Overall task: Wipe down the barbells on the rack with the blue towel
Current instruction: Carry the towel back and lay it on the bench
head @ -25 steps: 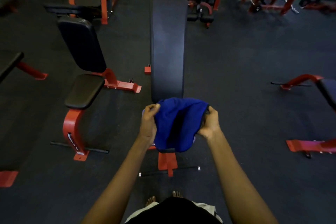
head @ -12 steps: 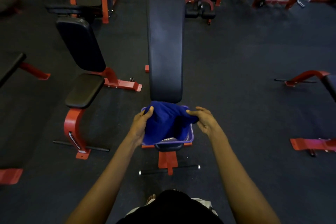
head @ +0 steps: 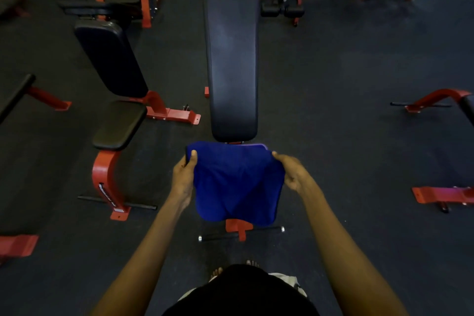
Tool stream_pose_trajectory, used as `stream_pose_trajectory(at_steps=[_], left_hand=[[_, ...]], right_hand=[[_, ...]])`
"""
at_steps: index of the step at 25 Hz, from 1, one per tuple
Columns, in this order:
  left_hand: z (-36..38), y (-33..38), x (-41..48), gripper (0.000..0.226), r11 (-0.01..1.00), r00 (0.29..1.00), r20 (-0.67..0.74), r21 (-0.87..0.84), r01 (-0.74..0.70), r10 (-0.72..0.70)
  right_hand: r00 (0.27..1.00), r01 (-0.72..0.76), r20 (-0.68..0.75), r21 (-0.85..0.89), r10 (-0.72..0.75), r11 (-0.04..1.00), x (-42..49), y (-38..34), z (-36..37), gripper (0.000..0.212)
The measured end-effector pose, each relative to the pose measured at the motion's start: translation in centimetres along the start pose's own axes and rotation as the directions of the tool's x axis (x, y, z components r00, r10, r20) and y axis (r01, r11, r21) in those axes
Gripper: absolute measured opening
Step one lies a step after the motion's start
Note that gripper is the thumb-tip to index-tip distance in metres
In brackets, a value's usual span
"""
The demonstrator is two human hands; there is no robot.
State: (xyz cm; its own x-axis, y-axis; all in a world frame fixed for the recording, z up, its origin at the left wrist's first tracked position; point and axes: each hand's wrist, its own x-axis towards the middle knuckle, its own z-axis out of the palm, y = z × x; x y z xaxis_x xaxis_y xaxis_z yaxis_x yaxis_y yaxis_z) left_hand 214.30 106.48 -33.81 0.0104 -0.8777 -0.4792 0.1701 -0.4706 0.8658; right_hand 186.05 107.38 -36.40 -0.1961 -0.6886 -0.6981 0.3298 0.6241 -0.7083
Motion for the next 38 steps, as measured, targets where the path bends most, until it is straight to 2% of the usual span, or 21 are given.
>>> stream_pose_trajectory(at_steps=[3,6,8,10,11,12,13,15,18,19,21,23,25,26,28,30,32,33,34,36,38], left_hand=[[-1.0,-0.5,1.5,0.063,0.976,0.976,0.087,0.099,0.193,-0.201],[-0.6,-1.4,1.2,0.063,0.931,0.942,0.083,0.203,0.304,-0.325],[-1.0,-0.5,1.3,0.051,0.951,0.950,0.113,0.143,0.274,-0.291],[-1.7,1.3,1.9,0.041,0.974,0.952,0.214,-0.021,0.227,-0.217],[-2.0,2.3,2.2,0.040,0.968,0.950,0.250,-0.114,0.223,-0.189],[-2.0,2.9,2.7,0.041,0.962,0.950,0.263,-0.162,0.218,-0.171],[-1.8,2.9,3.2,0.041,0.966,0.956,0.236,-0.147,0.213,-0.175],[-1.1,2.1,3.7,0.036,0.979,0.976,0.074,0.021,0.205,-0.206],[-1.0,1.7,4.4,0.028,0.949,0.981,-0.141,0.267,0.166,-0.132],[-1.3,2.1,4.6,0.027,0.948,0.983,-0.135,0.276,0.157,-0.124],[-1.8,3.1,4.9,0.027,0.982,0.986,0.000,0.086,0.168,-0.169],[-2.1,4.0,4.9,0.053,0.975,0.977,0.157,-0.146,0.167,-0.144],[-2.2,4.6,5.0,0.068,0.998,0.971,0.231,0.036,0.055,-0.062],[-2.2,4.7,5.2,0.062,0.967,0.969,0.246,0.248,-0.059,-0.004],[-2.4,4.5,5.7,0.039,0.696,0.956,0.241,0.658,-0.287,0.166],[-2.2,4.0,5.8,0.021,0.440,0.908,0.245,0.811,-0.384,0.341],[-1.7,3.7,5.8,0.019,0.337,0.849,0.262,0.833,-0.440,0.459],[-1.3,3.8,5.8,0.021,0.338,0.843,0.258,0.831,-0.443,0.471],[-0.9,4.0,5.6,0.022,0.397,0.864,0.232,0.814,-0.424,0.446],[0.2,4.6,4.7,0.020,0.600,0.923,0.176,0.715,-0.358,0.342],[1.5,5.0,3.4,0.019,0.727,0.932,0.161,0.587,-0.356,0.326]], right_hand=[[0.998,0.014,-0.055,-0.069,-0.018,0.997,0.5,-0.1,-0.1,0.037],[0.997,-0.052,-0.070,-0.161,0.041,0.986,0.9,1.0,0.4,0.031],[0.998,0.015,0.055,-0.007,-0.015,1.000,1.1,0.0,-0.4,0.018],[0.949,0.075,0.273,0.294,-0.159,0.953,1.0,-1.9,-1.7,0.014],[0.915,0.081,0.342,0.362,-0.213,0.929,0.9,-2.5,-2.1,0.020],[0.910,0.110,0.352,0.309,-0.221,0.945,1.0,-2.7,-2.0,0.027],[0.917,0.150,0.342,0.176,-0.203,0.973,0.8,-2.6,-1.4,0.029],[0.956,0.245,0.190,-0.093,-0.225,0.965,1.3,-1.9,-0.1,0.021],[0.956,0.292,0.029,-0.155,-0.291,0.944,2.0,-2.6,-0.3,0.016],[0.956,0.292,0.011,-0.177,-0.295,0.940,2.0,-3.2,-0.8,0.017],[0.955,0.279,-0.031,-0.253,-0.296,0.926,1.8,-4.4,-1.6,0.020],[0.942,0.275,-0.111,-0.282,-0.316,0.919,1.4,-4.9,-1.9,0.031],[0.932,0.334,-0.085,-0.187,-0.354,0.924,1.3,-5.4,-2.5,0.057],[0.922,0.373,-0.031,-0.191,-0.385,0.908,1.1,-5.7,-2.8,0.063],[0.883,0.452,0.092,-0.437,-0.461,0.778,1.3,-6.4,-3.4,0.047],[0.810,0.468,0.163,-0.758,-0.563,0.454,1.2,-6.6,-3.2,0.021],[0.720,0.438,0.183,-0.868,-0.669,0.234,1.0,-6.4,-2.6,0.016],[0.704,0.426,0.173,-0.879,-0.689,0.215,0.6,-6.3,-2.2,0.017],[0.707,0.424,0.155,-0.874,-0.690,0.238,0.0,-6.4,-1.8,0.018],[0.752,0.427,0.078,-0.815,-0.655,0.393,-1.1,-6.5,-1.0,0.020],[0.782,0.440,-0.008,-0.701,-0.623,0.561,-2.5,-6.5,0.6,0.022]])
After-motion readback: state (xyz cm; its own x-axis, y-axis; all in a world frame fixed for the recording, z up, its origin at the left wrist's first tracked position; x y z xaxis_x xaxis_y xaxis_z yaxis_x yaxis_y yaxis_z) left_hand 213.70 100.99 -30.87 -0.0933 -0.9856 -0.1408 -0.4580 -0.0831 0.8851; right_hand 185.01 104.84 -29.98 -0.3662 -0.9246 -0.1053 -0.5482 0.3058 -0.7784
